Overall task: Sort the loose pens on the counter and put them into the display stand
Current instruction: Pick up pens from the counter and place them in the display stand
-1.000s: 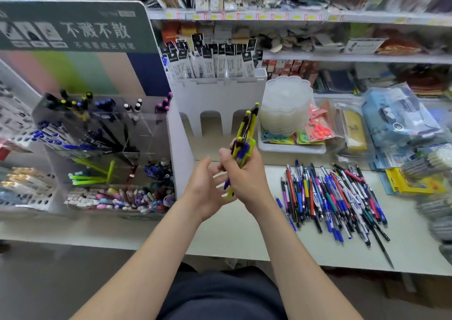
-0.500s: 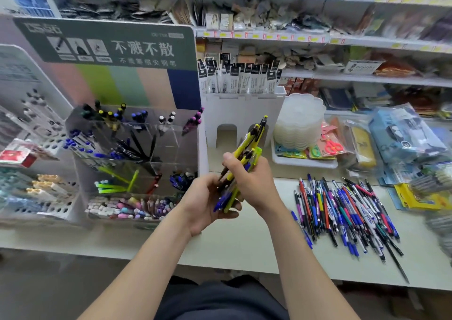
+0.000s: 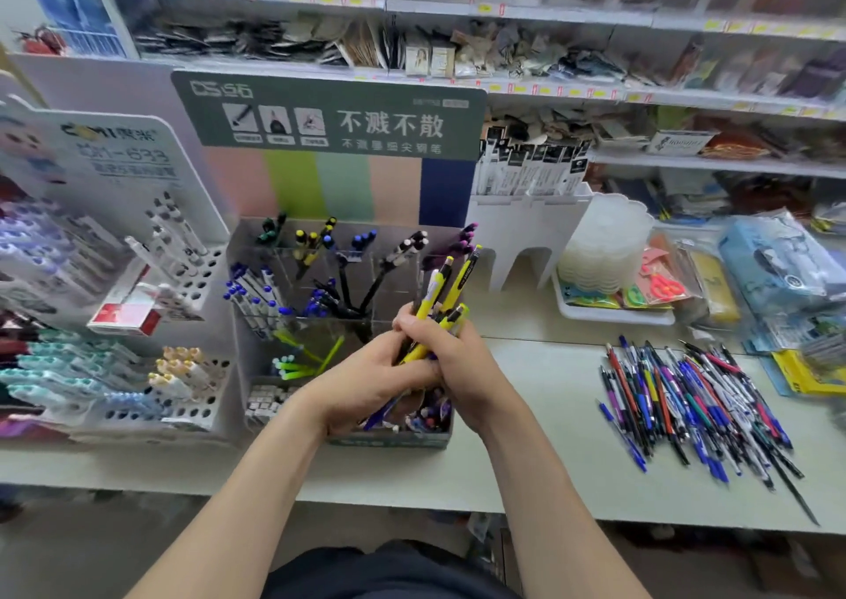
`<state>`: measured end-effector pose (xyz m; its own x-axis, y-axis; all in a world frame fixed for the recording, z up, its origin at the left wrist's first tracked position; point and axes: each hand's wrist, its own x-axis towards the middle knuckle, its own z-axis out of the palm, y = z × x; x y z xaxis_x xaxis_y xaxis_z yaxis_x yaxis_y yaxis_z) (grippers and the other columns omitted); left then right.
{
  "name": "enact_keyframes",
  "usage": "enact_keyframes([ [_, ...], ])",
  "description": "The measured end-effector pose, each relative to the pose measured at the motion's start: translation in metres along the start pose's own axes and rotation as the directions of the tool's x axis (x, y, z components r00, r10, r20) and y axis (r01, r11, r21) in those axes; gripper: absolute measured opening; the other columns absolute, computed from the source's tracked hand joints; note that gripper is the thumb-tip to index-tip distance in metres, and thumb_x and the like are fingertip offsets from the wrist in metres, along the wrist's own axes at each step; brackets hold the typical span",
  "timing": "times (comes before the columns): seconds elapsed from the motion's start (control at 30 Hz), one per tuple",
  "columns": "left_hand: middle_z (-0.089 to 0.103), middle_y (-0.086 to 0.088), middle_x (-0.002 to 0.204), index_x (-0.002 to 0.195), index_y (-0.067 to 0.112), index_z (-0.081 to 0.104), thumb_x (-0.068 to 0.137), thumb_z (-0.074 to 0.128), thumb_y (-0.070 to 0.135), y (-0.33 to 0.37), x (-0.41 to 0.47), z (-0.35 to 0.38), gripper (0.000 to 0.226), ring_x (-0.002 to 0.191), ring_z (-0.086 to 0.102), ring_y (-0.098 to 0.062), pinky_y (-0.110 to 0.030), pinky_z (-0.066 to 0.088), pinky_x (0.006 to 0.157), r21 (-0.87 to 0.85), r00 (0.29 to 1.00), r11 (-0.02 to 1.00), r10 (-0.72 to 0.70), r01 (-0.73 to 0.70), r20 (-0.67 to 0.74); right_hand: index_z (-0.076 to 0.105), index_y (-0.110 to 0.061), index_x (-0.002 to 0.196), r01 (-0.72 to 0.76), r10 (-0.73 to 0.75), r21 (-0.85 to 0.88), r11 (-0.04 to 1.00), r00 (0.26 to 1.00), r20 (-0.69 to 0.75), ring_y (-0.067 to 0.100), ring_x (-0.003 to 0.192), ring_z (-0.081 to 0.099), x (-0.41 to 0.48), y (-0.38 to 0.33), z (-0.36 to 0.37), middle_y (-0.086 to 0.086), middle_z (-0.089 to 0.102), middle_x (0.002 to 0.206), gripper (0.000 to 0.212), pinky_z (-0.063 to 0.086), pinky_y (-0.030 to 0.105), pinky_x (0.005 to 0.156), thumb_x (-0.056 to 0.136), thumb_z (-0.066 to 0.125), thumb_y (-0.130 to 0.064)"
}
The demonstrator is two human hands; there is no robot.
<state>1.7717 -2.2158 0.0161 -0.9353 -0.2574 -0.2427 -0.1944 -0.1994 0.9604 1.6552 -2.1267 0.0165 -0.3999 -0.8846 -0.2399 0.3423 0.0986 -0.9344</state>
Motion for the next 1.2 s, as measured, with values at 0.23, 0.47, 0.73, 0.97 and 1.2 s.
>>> enact_keyframes([
  [0.23, 0.039, -0.002, 0.076, 0.116, 0.013, 0.056, 0.11, 0.056, 0.014, 0.001, -0.026, -0.037, 0.006, 0.055, 0.037, -0.01, -0.021, 0.033, 0.046, 0.001, 0.996, 0.999, -0.053, 0.053, 0.075, 0.076, -0.023, 0.118, 0.064, -0.06, 0.043, 0.997, 0.995, -0.085, 0.019, 0.085, 0.064, 0.014, 0.009, 0.036, -0.001, 0.067, 0.092, 0.035, 0.054, 0.035, 0.076, 0.083, 0.079, -0.025],
  [0.47, 0.052, -0.006, 0.078, 0.111, 0.011, 0.047, 0.107, 0.06, 0.012, -0.009, -0.039, -0.065, 0.014, 0.058, 0.049, -0.014, -0.026, 0.042, 0.05, 0.134, 0.996, 0.988, -0.078, 0.072, 0.036, 0.074, -0.018, 0.115, 0.222, -0.233, -0.072, 0.972, 0.895, -0.381, 0.011, 0.072, 0.062, 0.028, 0.003, 0.055, -0.001, 0.064, 0.08, 0.017, 0.056, 0.026, 0.069, 0.103, 0.068, -0.029],
  [0.73, 0.064, 0.001, 0.083, 0.129, 0.036, 0.055, 0.103, 0.068, 0.022, -0.009, -0.047, -0.09, 0.032, 0.067, 0.057, -0.026, -0.042, 0.05, 0.059, 0.253, 0.994, 0.967, 0.048, -0.021, -0.102, 0.064, -0.025, 0.113, 0.344, -0.504, -0.423, 0.838, 0.784, -0.362, 0.014, 0.088, 0.072, 0.039, 0.002, 0.077, -0.005, 0.075, 0.092, 0.013, 0.059, 0.036, 0.083, 0.111, 0.054, -0.032],
  [0.97, 0.061, -0.014, 0.099, 0.131, 0.028, 0.056, 0.1, 0.067, 0.022, -0.004, -0.051, -0.113, 0.034, 0.079, 0.056, -0.015, -0.038, 0.048, 0.075, 0.325, 0.896, 0.94, 0.227, -0.099, -0.381, 0.053, -0.009, 0.126, 0.502, -0.61, -0.357, 0.788, 0.555, -0.565, 0.015, 0.091, 0.07, 0.063, -0.032, 0.096, 0.002, 0.077, 0.102, 0.027, 0.055, 0.028, 0.082, 0.117, 0.033, -0.026],
  [1.2, 0.058, 0.008, 0.077, 0.115, 0.032, 0.044, 0.101, 0.068, 0.024, -0.008, -0.051, -0.142, 0.028, 0.058, 0.051, -0.012, -0.035, 0.044, 0.058, 0.272, 0.687, 0.954, 0.282, -0.127, -0.67, 0.048, -0.004, 0.123, 0.569, -0.814, -0.637, 0.52, 0.555, -0.169, 0.008, 0.092, 0.068, 0.106, -0.051, 0.109, 0.003, 0.07, 0.113, 0.014, 0.055, 0.027, 0.078, 0.114, 0.041, -0.013],
])
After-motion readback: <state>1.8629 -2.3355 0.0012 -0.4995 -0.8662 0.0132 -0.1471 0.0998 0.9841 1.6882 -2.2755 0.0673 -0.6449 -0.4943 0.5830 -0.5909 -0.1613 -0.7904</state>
